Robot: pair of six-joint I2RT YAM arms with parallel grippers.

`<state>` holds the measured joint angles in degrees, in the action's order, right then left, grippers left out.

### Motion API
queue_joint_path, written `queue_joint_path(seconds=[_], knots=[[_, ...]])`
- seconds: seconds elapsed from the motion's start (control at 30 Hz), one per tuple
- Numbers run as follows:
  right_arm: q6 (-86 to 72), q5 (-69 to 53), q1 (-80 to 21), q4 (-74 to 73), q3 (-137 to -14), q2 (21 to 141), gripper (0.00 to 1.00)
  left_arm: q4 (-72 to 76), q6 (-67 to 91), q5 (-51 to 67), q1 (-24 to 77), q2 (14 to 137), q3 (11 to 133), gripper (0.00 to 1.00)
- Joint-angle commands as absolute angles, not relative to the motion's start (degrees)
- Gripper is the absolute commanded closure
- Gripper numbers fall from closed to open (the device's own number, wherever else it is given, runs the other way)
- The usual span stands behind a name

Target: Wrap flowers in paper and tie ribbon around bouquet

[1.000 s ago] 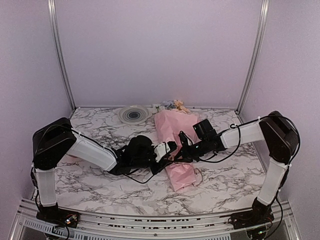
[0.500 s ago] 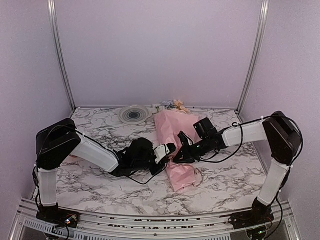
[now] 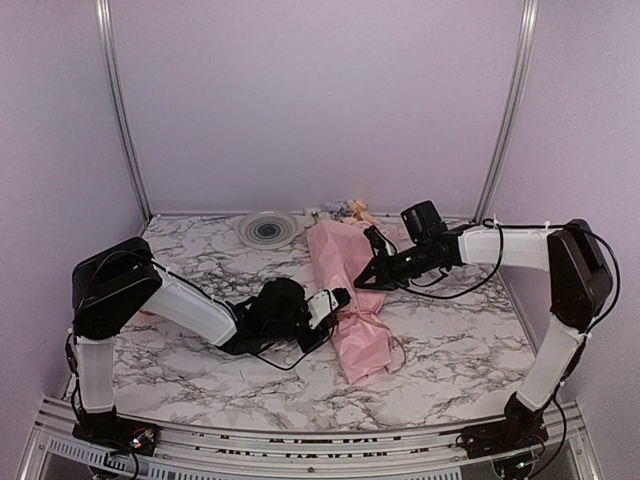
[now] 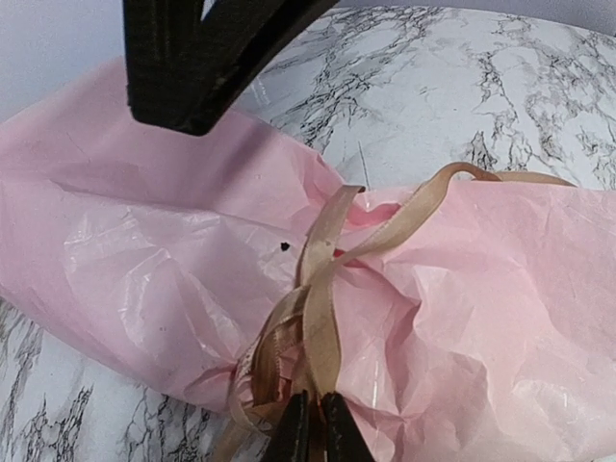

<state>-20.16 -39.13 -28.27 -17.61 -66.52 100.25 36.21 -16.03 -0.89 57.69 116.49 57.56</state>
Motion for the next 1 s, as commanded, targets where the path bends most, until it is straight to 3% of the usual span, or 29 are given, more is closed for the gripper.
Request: queue_joint_path(seconds=[0.0, 0.2, 0.4, 0.67, 0.83, 0.97], knots=[[-13.1, -35.9, -28.9, -20.8, -72.2, 104.8, 0.86, 37.7, -14.9, 0.0, 57.5, 116.7, 57.0, 0.93], [-3.4, -34.4, -33.7, -28.4, -77.6, 110.3, 0.79, 37.7, -14.6, 0.0, 57.5, 116.4, 57.1, 0.92], [-1.2, -33.8, -34.2, -29.1, -78.3, 112.2, 0.83, 37.8, -14.7, -0.7, 57.5, 116.4, 56.9, 0.92], [0.5, -33.6, -34.3, -30.6, -77.6, 112.4, 0.79, 37.7, -14.4, -1.1, 57.5, 116.1, 56.8, 0.92], [-0.4, -33.4, -34.2, -29.3, -77.2, 112.6, 0.99, 37.7, -14.4, -1.3, 57.5, 116.2, 56.9, 0.92], [-1.4, -32.8, -34.2, -28.6, -77.5, 112.0, 1.0, 37.7, -14.3, -1.5, 57.4, 115.6, 56.6, 0.92]])
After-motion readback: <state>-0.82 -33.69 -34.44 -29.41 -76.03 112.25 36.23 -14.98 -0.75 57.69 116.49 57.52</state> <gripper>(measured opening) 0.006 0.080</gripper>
